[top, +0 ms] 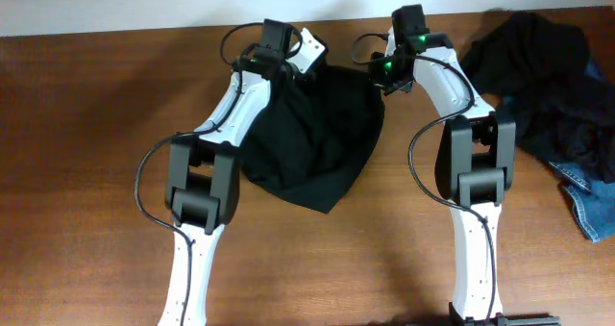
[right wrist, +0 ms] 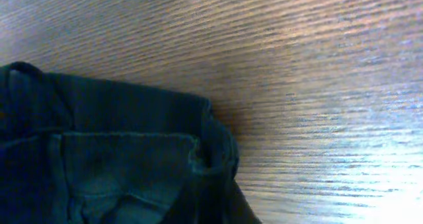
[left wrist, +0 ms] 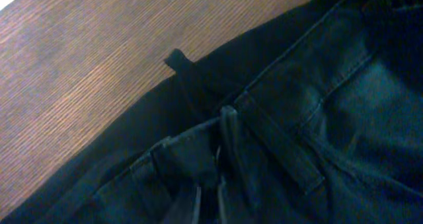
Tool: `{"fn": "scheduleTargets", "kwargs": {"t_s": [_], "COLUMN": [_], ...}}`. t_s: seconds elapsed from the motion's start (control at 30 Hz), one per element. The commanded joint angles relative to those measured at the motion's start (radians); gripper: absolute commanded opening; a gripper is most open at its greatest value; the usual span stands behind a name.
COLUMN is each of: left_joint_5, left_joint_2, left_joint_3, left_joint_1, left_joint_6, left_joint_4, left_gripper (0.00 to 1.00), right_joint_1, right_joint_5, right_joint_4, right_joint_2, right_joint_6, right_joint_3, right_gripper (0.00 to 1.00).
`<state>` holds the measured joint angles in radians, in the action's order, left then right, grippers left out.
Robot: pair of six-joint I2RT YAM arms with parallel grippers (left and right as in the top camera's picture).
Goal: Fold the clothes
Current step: 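Grasp the pants waistband with both grippers at its two corners, then lift the pants by the waistband with both grippers and shake them out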
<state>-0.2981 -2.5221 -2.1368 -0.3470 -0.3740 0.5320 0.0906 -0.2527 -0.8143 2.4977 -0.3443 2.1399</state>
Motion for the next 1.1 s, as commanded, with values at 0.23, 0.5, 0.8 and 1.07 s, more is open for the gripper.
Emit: {"fn": "scheduleTargets", "kwargs": {"t_s": [0.23, 0.5, 0.8, 1.07], "left_joint_5": [0.123, 0.123, 0.123, 0.123], "left_joint_2": [-0.026, -0.026, -0.026, -0.026], "left_joint_3": [-0.372, -0.696, -0.834, -0.882], "left_joint_1": [0.024, 0.068, 0.082, 0.122], "left_joint_6": [0.048, 0.048, 0.093, 0.098], "left_joint_4": [0.159, 0.413, 0.479, 0.502], "left_gripper": [0.00, 0.00, 0.00, 0.15], "right_joint_1": [0.006, 0.006, 0.027, 0.145], "right_joint_5": [0.002, 0.002, -0.005, -0.005], "right_joint_4": [-0.066, -0.179, -0.264, -0.363], "right_joint_2": [-0.117, -0.349, -0.537, -0.642], "right_joint_6": [0.121, 0.211, 0.242, 0.435], "right_joint_3": [0.038, 0.116, 0.120, 0.120], "right_gripper": [0.04, 0.04, 0.04, 0.04]}}
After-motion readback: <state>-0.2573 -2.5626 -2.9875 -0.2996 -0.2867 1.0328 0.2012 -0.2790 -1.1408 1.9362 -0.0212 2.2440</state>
